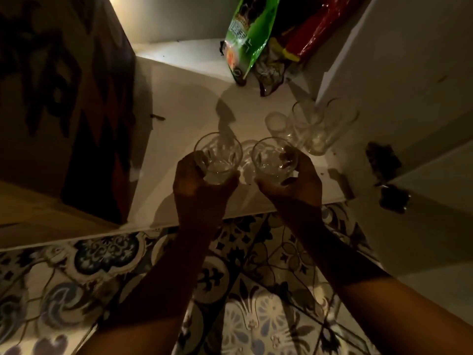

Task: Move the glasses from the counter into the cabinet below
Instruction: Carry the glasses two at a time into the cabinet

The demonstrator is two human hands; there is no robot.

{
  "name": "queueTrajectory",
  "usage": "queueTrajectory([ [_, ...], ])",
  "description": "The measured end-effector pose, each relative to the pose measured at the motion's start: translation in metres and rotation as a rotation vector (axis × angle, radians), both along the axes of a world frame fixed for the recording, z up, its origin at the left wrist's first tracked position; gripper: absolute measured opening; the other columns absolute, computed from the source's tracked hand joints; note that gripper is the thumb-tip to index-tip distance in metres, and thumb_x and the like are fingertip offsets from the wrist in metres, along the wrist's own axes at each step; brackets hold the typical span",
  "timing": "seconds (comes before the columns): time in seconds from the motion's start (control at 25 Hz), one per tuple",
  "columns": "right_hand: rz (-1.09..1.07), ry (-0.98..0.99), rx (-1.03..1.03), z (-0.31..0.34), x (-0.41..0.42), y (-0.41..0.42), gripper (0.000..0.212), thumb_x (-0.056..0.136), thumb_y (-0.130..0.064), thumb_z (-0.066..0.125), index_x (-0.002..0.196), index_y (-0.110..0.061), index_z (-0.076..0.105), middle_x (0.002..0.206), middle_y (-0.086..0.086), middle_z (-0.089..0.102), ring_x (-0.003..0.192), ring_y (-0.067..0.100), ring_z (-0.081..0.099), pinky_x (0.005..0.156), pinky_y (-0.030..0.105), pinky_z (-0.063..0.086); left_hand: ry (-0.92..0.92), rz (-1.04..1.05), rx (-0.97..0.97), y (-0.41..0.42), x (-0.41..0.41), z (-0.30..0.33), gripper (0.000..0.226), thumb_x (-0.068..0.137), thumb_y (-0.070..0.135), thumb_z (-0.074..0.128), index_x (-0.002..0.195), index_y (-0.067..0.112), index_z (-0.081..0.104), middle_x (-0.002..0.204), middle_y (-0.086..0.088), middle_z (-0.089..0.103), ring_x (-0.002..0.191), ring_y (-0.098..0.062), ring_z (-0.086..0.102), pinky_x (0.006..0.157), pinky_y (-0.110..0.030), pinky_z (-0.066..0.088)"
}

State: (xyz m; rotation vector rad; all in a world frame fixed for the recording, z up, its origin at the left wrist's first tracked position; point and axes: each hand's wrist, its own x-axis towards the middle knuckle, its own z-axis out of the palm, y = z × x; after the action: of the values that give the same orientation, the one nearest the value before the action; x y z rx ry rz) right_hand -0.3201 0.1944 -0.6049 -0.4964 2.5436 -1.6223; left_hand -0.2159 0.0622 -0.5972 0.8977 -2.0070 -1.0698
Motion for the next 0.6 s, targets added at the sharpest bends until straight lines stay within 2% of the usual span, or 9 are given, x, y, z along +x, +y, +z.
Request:
queueTrajectory([
  [0.08, -0.060, 0.053, 0.012, -0.013, -0.011, -0.011, 0.082, 0.061, -0.058, 0.081, 0.133, -0.030, 0.055, 0.123, -0.010, 0.063, 0.111, 0.008, 0.062, 0.086, 0.039, 0.059, 0.000, 0.010, 0.039, -0.009, -0.013, -0.008, 0.050, 0.067, 0.030, 0.089, 0.104, 0.024, 0.057, 0.108, -0.005, 0.065, 0.100, -0.024, 0.065, 0.085, -0.044, 0.058],
  [0.24, -0.119, 0.082, 0.010, -0.027, -0.028, -0.026, 0.087, 0.061, -0.059, 0.081, 0.137, -0.027, 0.053, 0.129, -0.007, 0.063, 0.118, 0.013, 0.061, 0.094, 0.040, 0.056, -0.031, 0.017, 0.081, -0.025, -0.034, -0.022, 0.051, 0.068, 0.037, 0.089, 0.106, 0.023, 0.057, 0.111, -0.001, 0.064, 0.100, -0.020, 0.064, 0.085, -0.044, 0.057],
  [0.32, -0.129, 0.117, 0.007, -0.029, -0.031, -0.033, 0.082, 0.062, -0.060, 0.080, 0.133, -0.031, 0.052, 0.128, -0.014, 0.062, 0.116, 0.008, 0.061, 0.096, 0.033, 0.055, -0.021, 0.025, 0.070, -0.028, -0.039, -0.023, 0.050, 0.067, 0.040, 0.088, 0.104, 0.029, 0.055, 0.111, 0.002, 0.064, 0.101, -0.019, 0.064, 0.085, -0.043, 0.057],
  [0.4, -0.139, 0.162, -0.003, -0.029, -0.031, -0.038, 0.078, 0.063, -0.062, 0.077, 0.132, -0.035, 0.050, 0.121, -0.021, 0.059, 0.112, 0.006, 0.061, 0.093, 0.026, 0.054, -0.012, 0.005, 0.037, -0.029, -0.044, -0.023, 0.050, 0.067, 0.043, 0.086, 0.098, 0.042, 0.047, 0.109, 0.005, 0.063, 0.100, -0.018, 0.064, 0.084, -0.042, 0.057],
  [0.52, -0.142, 0.185, -0.015, -0.035, -0.030, -0.044, 0.081, 0.065, -0.059, 0.075, 0.136, -0.025, 0.053, 0.124, -0.007, 0.064, 0.114, 0.014, 0.062, 0.096, 0.036, 0.054, -0.019, 0.003, 0.038, -0.031, -0.047, -0.025, 0.053, 0.067, 0.045, 0.085, 0.100, 0.048, 0.044, 0.110, 0.005, 0.063, 0.102, -0.018, 0.064, 0.087, -0.042, 0.057],
  [0.6, -0.149, 0.207, -0.015, -0.038, -0.029, -0.046, 0.085, 0.067, -0.058, 0.073, 0.138, -0.017, 0.054, 0.127, 0.001, 0.064, 0.116, 0.017, 0.062, 0.100, 0.036, 0.052, -0.022, 0.006, 0.069, -0.031, -0.048, -0.026, 0.055, 0.064, 0.048, 0.083, 0.102, 0.048, 0.043, 0.112, 0.004, 0.063, 0.104, -0.018, 0.063, 0.089, -0.045, 0.056],
])
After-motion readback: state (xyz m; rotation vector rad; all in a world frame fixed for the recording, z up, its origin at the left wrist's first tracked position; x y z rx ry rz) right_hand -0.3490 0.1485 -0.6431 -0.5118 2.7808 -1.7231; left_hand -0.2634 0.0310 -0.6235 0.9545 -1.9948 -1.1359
